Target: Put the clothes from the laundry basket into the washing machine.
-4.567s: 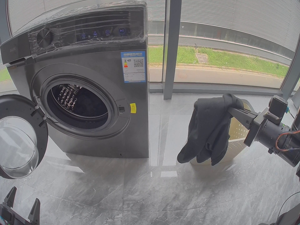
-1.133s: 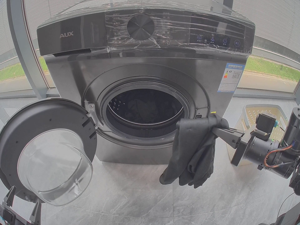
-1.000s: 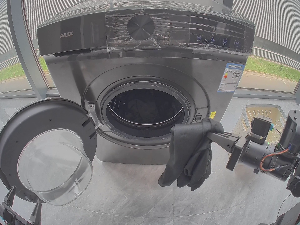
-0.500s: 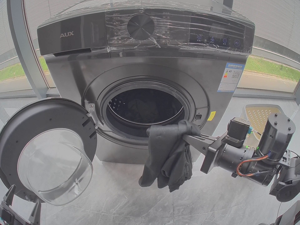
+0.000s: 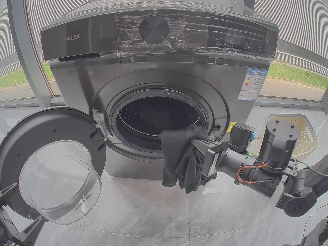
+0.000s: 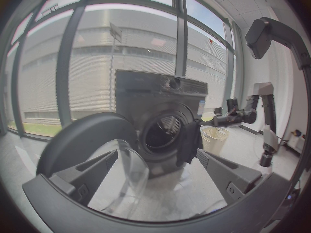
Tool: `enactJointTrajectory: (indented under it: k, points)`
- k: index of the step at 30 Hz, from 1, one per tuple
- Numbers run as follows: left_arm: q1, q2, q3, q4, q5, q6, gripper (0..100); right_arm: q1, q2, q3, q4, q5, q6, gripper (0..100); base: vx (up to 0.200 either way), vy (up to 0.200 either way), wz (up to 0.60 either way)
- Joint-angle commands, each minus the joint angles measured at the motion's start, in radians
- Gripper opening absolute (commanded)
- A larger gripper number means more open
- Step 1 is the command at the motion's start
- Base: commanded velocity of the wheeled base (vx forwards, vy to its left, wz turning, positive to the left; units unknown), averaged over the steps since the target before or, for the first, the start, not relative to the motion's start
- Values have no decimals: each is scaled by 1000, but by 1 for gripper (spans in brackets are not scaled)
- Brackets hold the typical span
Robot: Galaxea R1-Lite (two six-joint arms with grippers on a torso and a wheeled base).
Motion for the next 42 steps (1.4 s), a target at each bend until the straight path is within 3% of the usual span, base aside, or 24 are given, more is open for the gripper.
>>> enactJointTrajectory:
  k: [1, 4, 10, 12, 13, 17, 24, 31, 32, 33, 35, 37, 42]
  points:
    - [-79, 308, -3, -49, -136, 23, 100, -1, 112, -111, 1, -25, 10, 0, 0, 0, 0]
    - [-109, 389, -3, -81, -139, 25, 100, -2, 129, -148, 1, -25, 15, 0, 0, 0, 0]
    - [-267, 647, -6, -281, -133, 17, 100, -4, 178, -209, -5, -28, 29, 0, 0, 0, 0]
    - [-267, 647, -6, -281, -133, 17, 100, -4, 178, -209, -5, -28, 29, 0, 0, 0, 0]
    - [-326, 717, -4, -316, -130, 25, 100, -6, 192, -217, -10, -34, 29, 0, 0, 0, 0]
    - [-428, 806, -43, -317, -133, 17, 100, -4, 197, -217, -11, -52, 32, 0, 0, 0, 0]
    - [-498, 986, -127, -356, -142, 5, 100, -6, 195, -209, -13, -56, 49, 0, 0, 0, 0]
    - [-530, 1141, -150, -515, -142, -63, 100, -4, 197, -209, -30, -56, 50, 0, 0, 0, 0]
    - [-541, 1187, -155, -564, -136, -98, 100, -4, 197, -209, -28, -56, 49, 0, 0, 0, 0]
    - [-544, 1199, -156, -575, -136, -107, 100, -4, 195, -208, -28, -57, 49, 0, 0, 0, 0]
    - [-570, 1247, -173, -632, -134, -166, 100, -4, 190, -201, -26, -57, 49, 0, 0, 0, 0]
    - [-580, 1267, -184, -644, -133, -192, 100, -4, 189, -201, -26, -57, 49, 0, 0, 0, 0]
    - [-587, 1329, -239, -643, -131, -209, 100, -4, 183, -194, -28, -59, 47, 0, 0, 0, 0]
